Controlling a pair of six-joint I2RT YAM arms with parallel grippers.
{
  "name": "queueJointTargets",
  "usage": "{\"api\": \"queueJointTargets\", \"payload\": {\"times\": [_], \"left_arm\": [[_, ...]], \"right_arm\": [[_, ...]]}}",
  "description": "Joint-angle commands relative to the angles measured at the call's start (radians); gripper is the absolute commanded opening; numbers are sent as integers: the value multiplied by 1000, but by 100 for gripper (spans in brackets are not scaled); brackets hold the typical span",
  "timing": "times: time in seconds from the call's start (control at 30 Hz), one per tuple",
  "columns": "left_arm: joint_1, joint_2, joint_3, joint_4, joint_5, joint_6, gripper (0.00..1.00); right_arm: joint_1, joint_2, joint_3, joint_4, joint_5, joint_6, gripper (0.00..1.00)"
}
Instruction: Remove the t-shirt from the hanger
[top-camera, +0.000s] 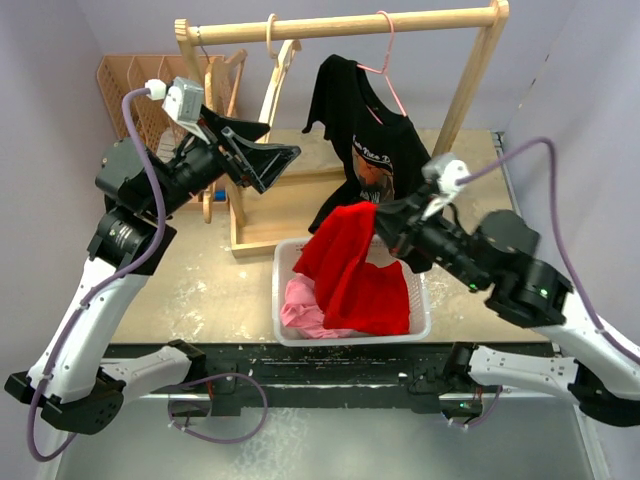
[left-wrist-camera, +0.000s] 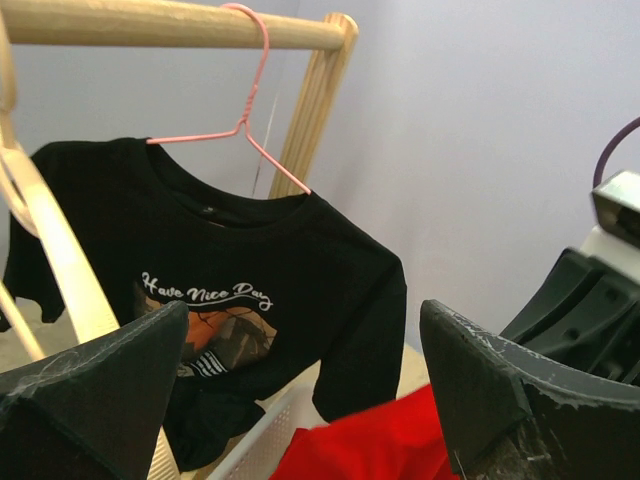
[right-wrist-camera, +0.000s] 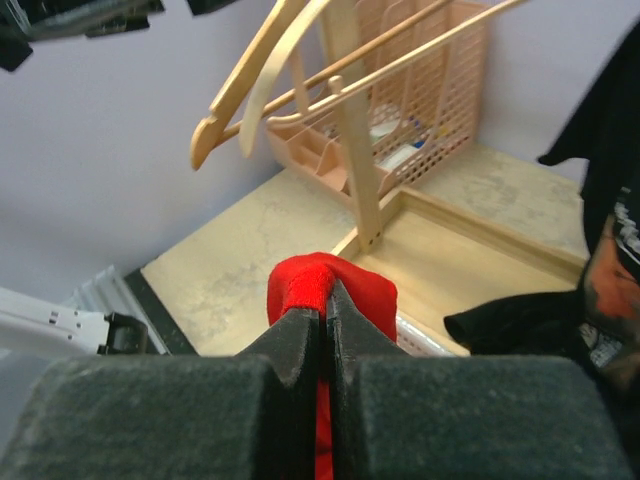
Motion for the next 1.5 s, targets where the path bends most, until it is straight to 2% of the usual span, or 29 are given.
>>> {"api": "queueJointTargets", "payload": {"times": [0.0,0.17,0.33,0.57,1.03,1.23,1.47], "left_arm": [[7,16,31,62,77,15,99],[7,21,31,65,77,15,99],[7,26,24,66,72,17,99],[7,32,15,63,72,22,99],[6,62,-1,76,70,35,99],[7,90,-22,99,85,20,99],[7,119,-31,99,76,16,99]], "right_arm": [[3,-122,-39,-48,192,74,0],[3,-221,-81,-160,264,121,0],[2,-187,-111,-283,253,178,0],[3,-39,-216,-264,182,227,0],[1,105,-488,-333,213,470,0],[1,221,-525,-353,265,566,0],[2,305,-572,-281,240,571,0]]}}
